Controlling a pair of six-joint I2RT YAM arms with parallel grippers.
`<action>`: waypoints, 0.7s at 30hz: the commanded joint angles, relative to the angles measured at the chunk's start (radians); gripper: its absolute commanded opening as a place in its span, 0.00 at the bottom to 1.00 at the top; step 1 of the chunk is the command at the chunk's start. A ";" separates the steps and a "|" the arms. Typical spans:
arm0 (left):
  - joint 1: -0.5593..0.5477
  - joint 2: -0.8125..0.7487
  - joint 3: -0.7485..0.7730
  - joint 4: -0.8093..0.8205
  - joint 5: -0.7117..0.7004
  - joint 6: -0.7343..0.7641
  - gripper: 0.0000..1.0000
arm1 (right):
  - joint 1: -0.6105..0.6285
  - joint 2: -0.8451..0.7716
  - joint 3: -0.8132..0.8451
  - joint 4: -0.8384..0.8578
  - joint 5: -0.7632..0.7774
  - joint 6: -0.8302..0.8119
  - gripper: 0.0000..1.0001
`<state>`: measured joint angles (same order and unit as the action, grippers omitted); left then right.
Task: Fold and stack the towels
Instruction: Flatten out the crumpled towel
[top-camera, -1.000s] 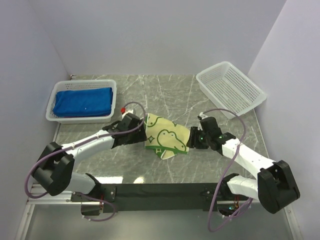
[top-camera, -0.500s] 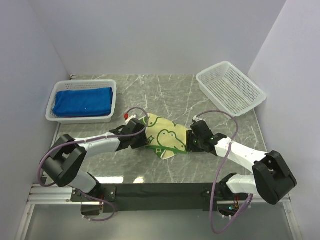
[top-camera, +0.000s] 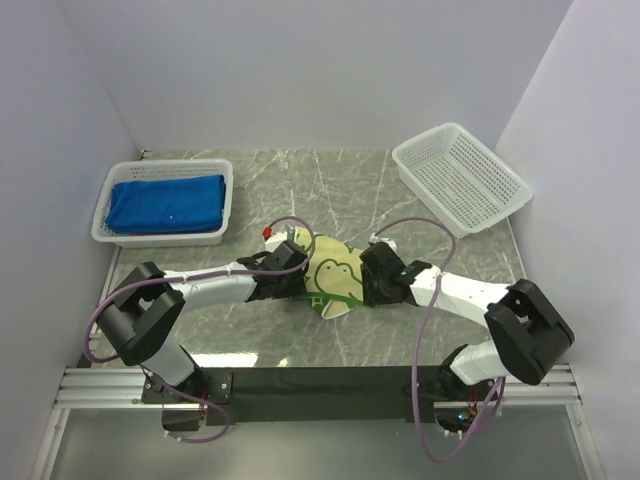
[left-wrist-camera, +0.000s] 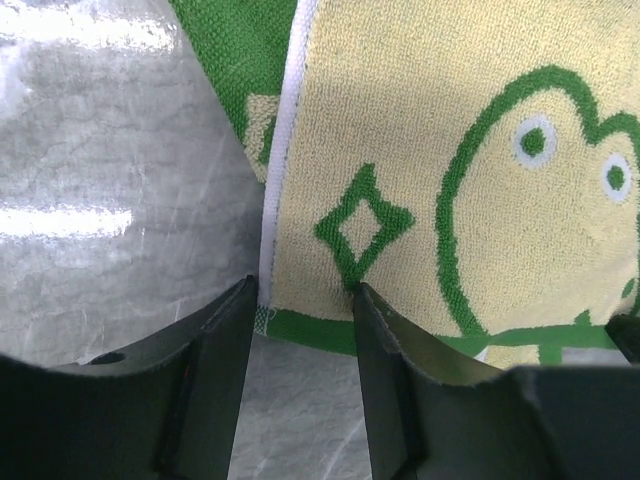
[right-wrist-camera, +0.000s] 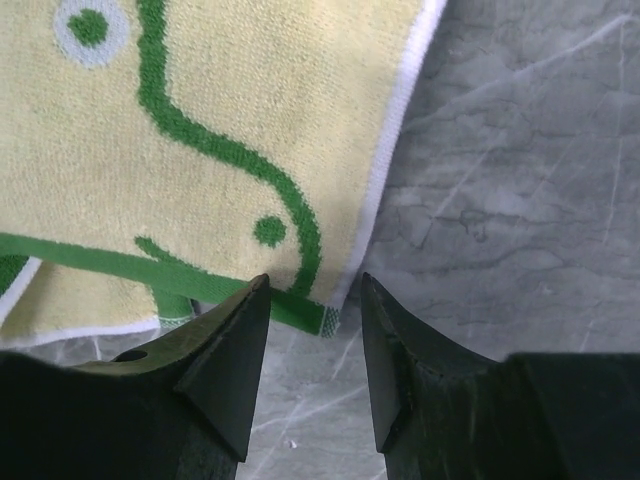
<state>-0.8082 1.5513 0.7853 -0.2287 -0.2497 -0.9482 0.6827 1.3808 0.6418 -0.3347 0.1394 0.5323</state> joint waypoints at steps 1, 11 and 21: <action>-0.020 0.021 0.022 -0.093 -0.052 -0.004 0.50 | 0.026 0.072 0.028 -0.052 0.025 0.037 0.49; -0.028 -0.014 0.022 -0.126 -0.062 -0.021 0.55 | 0.077 0.093 0.050 -0.075 0.077 0.066 0.01; -0.031 0.019 0.009 -0.093 -0.029 -0.037 0.50 | 0.075 0.040 0.042 -0.027 0.031 0.067 0.00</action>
<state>-0.8310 1.5513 0.8024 -0.2985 -0.2935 -0.9653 0.7486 1.4498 0.7033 -0.3538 0.1848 0.5865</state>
